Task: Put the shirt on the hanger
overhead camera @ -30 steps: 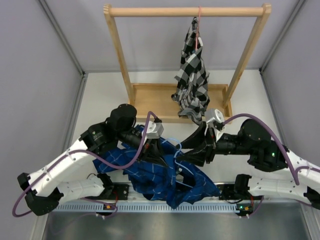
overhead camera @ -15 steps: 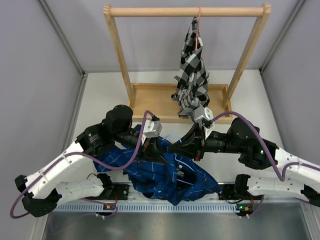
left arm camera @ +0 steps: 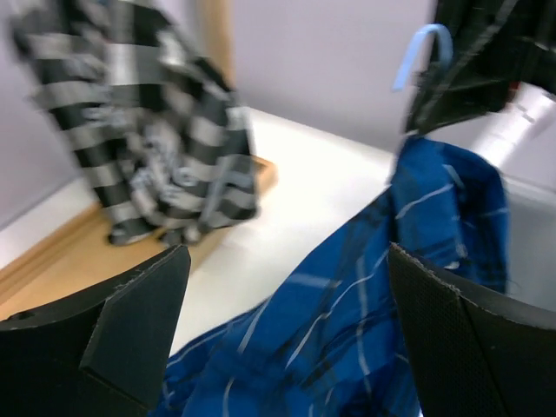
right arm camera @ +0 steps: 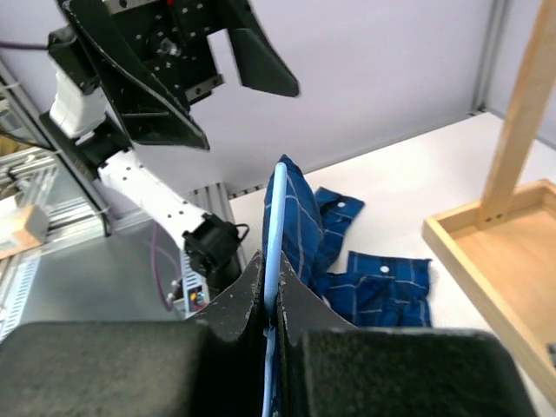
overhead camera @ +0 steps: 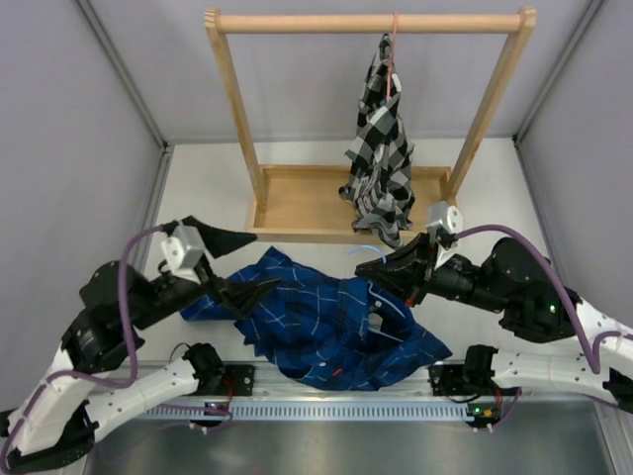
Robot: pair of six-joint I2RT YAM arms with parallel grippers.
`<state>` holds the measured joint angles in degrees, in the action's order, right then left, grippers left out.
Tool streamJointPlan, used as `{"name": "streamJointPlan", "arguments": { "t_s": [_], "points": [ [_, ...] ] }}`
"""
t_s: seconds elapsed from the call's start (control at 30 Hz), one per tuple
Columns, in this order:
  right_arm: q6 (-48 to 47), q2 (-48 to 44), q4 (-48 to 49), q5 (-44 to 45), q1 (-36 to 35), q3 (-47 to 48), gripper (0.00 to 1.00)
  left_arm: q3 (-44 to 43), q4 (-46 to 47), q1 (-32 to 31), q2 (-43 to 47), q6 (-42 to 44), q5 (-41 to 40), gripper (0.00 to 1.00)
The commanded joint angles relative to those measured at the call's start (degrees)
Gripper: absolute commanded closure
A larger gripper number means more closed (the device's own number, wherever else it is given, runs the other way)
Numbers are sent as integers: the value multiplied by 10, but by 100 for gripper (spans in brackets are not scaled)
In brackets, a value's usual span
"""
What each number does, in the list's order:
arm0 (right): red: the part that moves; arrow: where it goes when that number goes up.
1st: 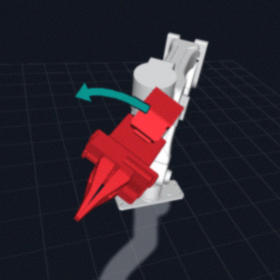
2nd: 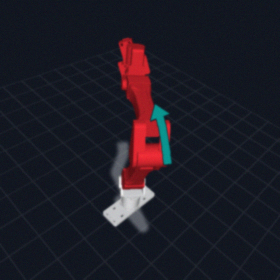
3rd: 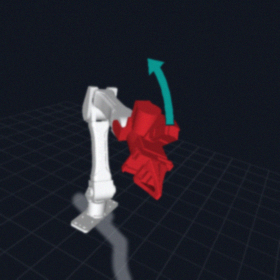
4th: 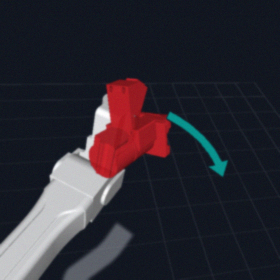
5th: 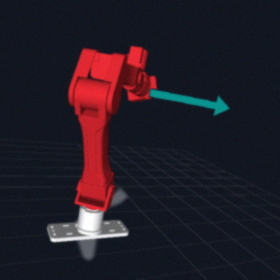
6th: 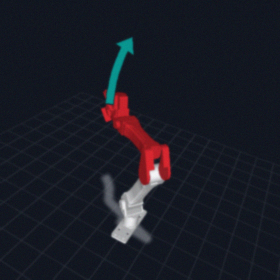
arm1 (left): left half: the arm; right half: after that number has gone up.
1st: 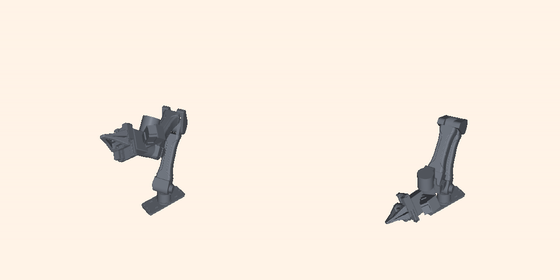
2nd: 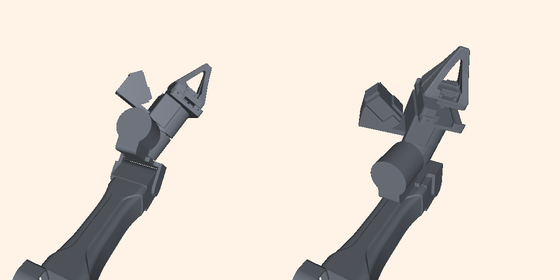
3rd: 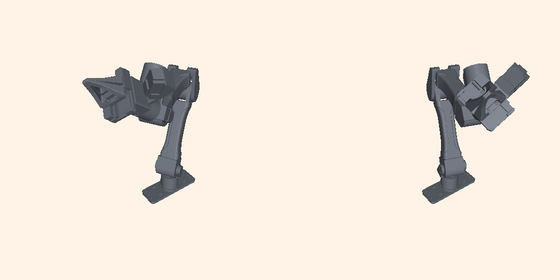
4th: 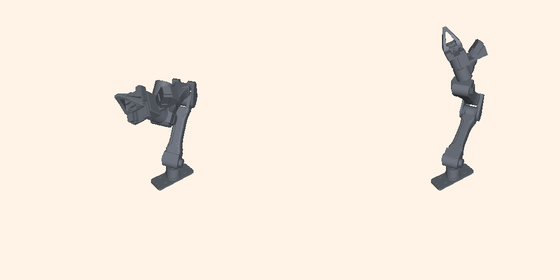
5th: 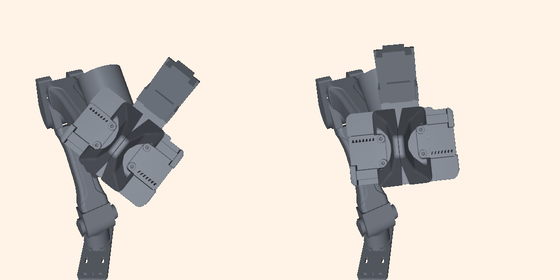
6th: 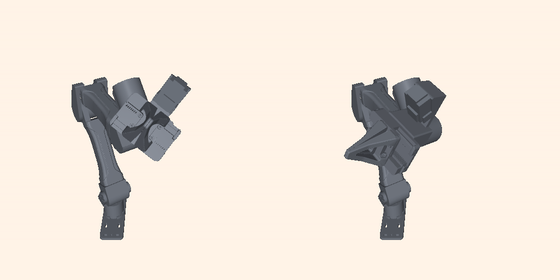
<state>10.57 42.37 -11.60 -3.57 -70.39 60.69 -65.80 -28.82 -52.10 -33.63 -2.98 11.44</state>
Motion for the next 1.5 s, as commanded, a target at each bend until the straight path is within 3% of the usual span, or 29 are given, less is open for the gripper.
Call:
{"name": "streamJointPlan", "arguments": {
  "t_s": [0.0,0.13,0.3,0.4,0.53,0.63,0.67,0.7,0.77,0.8,0.83,0.93,1.2,1.47],
  "points": [
    [-23,-17,-18,51,-10,54,100,60,24,2,56,-52,-180,2],
    [-32,-21,-50,77,-9,96,100,112,-10,2,113,-119,-214,2],
    [-29,-21,-65,68,-10,120,100,122,-69,2,103,-163,-201,2],
    [-23,-22,-60,57,-9,120,100,123,-75,2,77,-153,-185,2],
    [-16,-8,-57,12,-10,123,100,114,-52,2,43,-134,-239,2],
    [-14,-2,-58,1,-9,125,100,114,-14,2,22,-118,-230,7],
    [-13,-3,-53,1,-9,124,100,117,-5,2,18,-113,-220,11],
    [-12,-4,-51,0,-9,123,100,118,14,2,10,-105,-216,24],
    [-12,-4,-48,-3,-9,122,100,126,26,2,4,-101,-211,39],
    [-13,-6,-48,-4,-10,120,100,128,29,2,-1,-98,-217,64],
    [-13,-7,-49,0,-9,117,100,126,28,2,-4,-97,-225,75],
    [-21,-14,-62,27,-9,110,100,116,4,2,2,-98,-241,95],
    [-32,-58,-80,89,-9,64,100,32,-79,2,32,-112,-327,98],
    [-48,-100,-34,15,-10,31,100,-116,-164,2,-65,-118,-468,100]
  ]
}}
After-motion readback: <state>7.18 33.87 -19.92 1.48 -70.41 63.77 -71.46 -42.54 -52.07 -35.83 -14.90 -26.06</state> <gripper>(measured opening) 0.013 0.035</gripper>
